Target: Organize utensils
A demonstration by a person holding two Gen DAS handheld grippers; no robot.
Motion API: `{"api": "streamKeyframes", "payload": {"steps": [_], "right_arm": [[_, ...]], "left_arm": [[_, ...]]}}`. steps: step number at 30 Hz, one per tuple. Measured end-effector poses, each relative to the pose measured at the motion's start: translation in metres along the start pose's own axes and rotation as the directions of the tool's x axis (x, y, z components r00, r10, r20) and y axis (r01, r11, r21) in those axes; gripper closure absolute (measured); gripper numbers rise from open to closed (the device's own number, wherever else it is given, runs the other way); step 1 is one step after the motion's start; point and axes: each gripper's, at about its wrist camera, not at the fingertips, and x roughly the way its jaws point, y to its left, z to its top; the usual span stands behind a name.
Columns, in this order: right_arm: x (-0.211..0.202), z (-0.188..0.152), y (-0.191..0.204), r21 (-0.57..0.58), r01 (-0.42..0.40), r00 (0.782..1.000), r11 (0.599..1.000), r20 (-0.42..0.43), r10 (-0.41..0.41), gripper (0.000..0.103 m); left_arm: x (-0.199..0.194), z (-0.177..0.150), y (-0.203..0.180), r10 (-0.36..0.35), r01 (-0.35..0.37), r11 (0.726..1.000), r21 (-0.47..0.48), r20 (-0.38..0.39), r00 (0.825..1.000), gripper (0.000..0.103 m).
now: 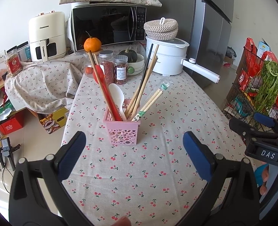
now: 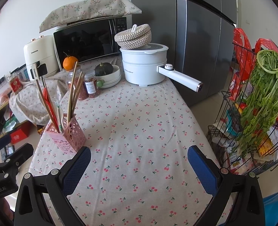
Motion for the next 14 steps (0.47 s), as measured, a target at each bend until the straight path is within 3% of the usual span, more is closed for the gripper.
{"api": "streamKeyframes", "payload": {"steps": [14], "right_arm": [[0.0002,-0.0003,0.0002,0.001,0.001,1.0,1.0,-0.001,-0.001,0.0]], "left_arm": [[0.0006,-0.001,-0.0005,-0.013,0.013,1.0,-0.013,-0.006,1.0,0.001]]}}
